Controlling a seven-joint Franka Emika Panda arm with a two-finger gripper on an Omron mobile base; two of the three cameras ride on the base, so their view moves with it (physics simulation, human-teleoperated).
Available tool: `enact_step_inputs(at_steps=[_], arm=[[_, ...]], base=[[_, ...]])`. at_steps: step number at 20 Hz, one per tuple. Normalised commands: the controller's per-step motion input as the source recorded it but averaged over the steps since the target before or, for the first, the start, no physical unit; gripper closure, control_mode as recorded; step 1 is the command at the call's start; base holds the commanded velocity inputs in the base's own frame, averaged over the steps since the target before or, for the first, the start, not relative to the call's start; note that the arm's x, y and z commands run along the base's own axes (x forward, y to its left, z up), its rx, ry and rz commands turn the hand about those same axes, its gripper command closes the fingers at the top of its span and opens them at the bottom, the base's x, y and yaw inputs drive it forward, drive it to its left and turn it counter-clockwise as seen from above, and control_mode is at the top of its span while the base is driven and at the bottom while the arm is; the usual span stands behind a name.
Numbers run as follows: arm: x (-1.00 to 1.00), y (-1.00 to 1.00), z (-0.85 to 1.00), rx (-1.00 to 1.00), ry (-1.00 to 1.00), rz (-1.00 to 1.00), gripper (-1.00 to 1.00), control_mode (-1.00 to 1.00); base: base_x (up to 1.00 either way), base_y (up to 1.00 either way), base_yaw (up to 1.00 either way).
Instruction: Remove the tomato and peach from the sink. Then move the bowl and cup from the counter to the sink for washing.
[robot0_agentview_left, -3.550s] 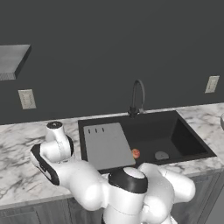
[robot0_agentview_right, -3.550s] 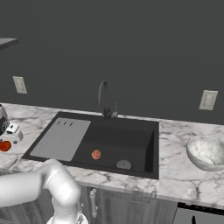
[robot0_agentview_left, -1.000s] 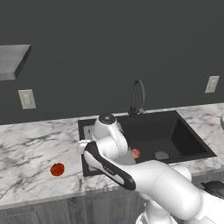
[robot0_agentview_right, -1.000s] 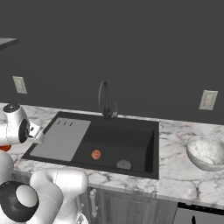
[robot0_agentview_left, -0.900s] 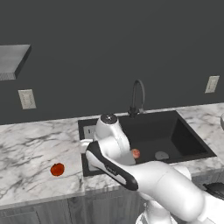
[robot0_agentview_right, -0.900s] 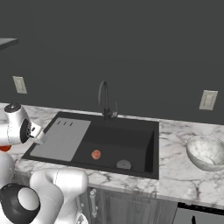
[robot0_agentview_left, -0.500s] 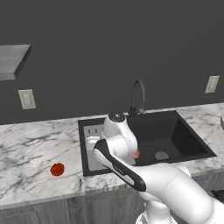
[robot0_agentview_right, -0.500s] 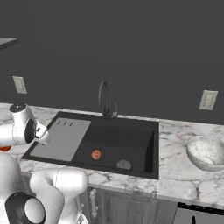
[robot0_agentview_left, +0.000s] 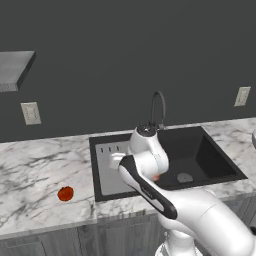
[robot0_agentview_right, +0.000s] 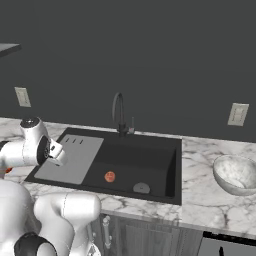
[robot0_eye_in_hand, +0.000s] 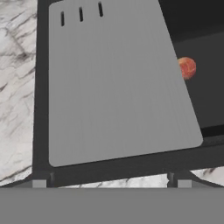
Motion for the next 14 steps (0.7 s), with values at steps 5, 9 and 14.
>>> enact_step_inputs(at_steps=[5,9,14], arm=[[0.0,-0.35,0.02,0.0,0.0,0.0,-1.0,-1.0],[0.0,-0.35,0.02,0.0,0.0,0.0,-1.0,-1.0],[0.0,-0.35,0.02,0.0,0.0,0.0,-1.0,-1.0]], base=[[0.0,0.0,0.0],[0.0,0.0,0.0],[0.0,0.0,0.0]])
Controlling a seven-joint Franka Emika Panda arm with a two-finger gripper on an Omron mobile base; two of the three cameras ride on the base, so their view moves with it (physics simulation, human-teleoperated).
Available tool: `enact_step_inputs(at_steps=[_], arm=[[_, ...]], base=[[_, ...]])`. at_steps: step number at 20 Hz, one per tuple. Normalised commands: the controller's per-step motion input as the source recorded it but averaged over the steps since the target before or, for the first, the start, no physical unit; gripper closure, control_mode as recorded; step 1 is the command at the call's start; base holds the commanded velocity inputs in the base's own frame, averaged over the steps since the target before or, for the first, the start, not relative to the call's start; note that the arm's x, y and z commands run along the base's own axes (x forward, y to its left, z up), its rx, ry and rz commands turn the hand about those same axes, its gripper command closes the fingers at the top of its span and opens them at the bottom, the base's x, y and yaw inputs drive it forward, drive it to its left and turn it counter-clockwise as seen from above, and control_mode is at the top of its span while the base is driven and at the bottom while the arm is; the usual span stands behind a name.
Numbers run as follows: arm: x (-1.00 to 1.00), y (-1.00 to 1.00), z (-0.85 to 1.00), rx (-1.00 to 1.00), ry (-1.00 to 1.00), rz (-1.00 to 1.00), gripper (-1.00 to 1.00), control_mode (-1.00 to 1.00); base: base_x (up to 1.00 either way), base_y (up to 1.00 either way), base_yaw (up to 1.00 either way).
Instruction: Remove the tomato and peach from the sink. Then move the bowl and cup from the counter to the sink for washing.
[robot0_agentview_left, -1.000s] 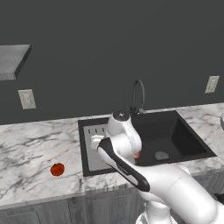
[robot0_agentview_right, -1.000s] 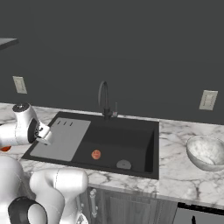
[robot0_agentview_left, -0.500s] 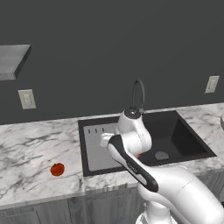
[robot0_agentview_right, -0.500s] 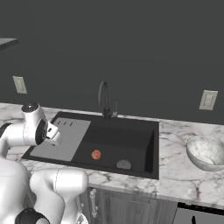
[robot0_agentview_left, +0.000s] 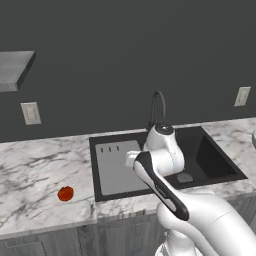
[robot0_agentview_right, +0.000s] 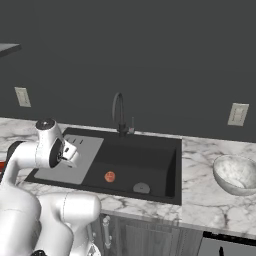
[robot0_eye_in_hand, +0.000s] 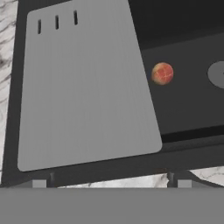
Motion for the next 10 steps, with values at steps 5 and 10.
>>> enact_step_inputs(at_steps=[5,10], arm=[[0.0,-0.33,0.02,0.0,0.0,0.0,-1.0,-1.0],[0.0,-0.32,0.03,0.0,0.0,0.01,-1.0,-1.0]], base=[[0.0,0.0,0.0],[0.0,0.0,0.0]])
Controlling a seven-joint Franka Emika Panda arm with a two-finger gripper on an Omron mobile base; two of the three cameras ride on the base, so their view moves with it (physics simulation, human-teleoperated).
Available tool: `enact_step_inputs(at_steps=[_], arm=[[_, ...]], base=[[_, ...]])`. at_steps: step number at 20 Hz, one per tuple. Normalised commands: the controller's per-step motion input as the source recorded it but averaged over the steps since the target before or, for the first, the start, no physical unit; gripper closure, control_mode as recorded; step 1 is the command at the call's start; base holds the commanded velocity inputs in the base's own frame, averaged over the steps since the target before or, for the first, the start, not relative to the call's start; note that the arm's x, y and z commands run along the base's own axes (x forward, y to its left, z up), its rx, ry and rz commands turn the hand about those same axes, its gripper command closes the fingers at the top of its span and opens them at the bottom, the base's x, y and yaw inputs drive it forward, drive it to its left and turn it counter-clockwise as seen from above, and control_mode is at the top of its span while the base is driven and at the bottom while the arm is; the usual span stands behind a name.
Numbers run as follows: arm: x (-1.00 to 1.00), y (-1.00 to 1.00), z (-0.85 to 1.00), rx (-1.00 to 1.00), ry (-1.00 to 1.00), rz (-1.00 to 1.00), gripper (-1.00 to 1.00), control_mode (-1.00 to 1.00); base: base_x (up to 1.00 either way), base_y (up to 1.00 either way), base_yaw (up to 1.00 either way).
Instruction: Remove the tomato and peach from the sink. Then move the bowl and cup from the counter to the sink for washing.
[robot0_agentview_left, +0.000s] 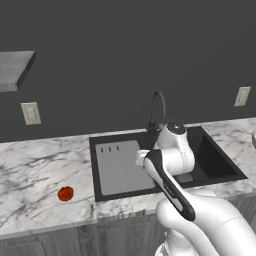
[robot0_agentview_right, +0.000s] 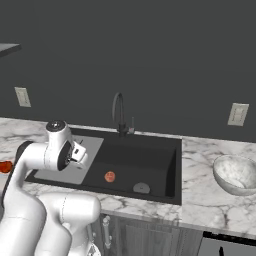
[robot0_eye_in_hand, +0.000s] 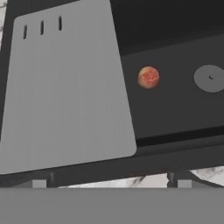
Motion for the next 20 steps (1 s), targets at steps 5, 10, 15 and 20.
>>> enact_step_inputs(at_steps=[5,10,15,20], arm=[[0.0,-0.32,0.03,0.0,0.0,0.04,-1.0,-1.0],[0.0,-0.33,0.06,0.0,0.0,0.08,-1.0,-1.0],[0.0,-0.33,0.06,0.0,0.0,0.12,-1.0,-1.0],[0.0,-0.32,0.06,0.0,0.0,0.12,-1.0,-1.0]], base=[[0.0,0.0,0.0],[0.0,0.0,0.0],[0.0,0.0,0.0],[0.0,0.0,0.0]])
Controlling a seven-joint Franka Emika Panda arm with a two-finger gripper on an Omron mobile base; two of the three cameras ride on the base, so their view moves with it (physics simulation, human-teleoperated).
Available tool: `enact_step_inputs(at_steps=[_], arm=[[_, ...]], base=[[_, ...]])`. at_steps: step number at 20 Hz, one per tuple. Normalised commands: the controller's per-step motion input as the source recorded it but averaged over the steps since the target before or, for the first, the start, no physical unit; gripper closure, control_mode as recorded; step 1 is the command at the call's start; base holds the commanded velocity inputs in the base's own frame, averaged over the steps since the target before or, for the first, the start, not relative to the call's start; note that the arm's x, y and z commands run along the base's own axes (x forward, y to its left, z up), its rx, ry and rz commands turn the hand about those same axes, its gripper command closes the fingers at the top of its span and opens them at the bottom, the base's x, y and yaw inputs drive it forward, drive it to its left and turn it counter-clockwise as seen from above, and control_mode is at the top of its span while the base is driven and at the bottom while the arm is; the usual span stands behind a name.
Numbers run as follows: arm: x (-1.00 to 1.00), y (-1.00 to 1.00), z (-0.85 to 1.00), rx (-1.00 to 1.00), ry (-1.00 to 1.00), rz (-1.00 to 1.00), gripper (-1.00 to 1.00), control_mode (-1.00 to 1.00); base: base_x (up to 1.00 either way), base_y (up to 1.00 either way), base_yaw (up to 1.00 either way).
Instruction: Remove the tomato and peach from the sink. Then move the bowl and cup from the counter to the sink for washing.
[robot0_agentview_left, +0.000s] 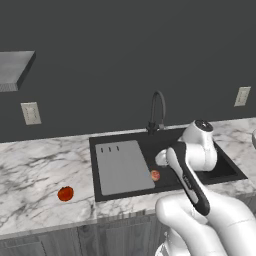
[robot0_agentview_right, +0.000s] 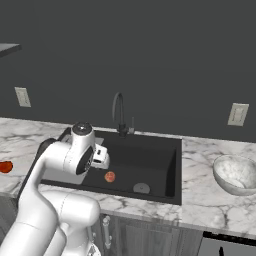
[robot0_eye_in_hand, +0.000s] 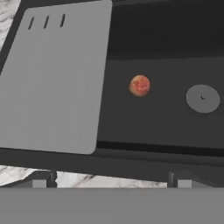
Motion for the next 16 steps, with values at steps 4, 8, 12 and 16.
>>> enact_step_inputs(at_steps=[4,8,12,16], arm=[[0.0,-0.31,0.05,0.0,0.0,0.13,-1.0,-1.0],[0.02,-0.28,0.04,0.0,0.0,0.15,-1.0,-1.0],[0.05,-0.23,0.01,0.0,0.0,0.16,-1.0,-1.0],[0.06,-0.2,0.0,0.0,-0.01,0.15,-1.0,-1.0]], base=[[0.0,0.0,0.0],[0.0,0.0,0.0],[0.0,0.0,0.0],[0.0,0.0,0.0]])
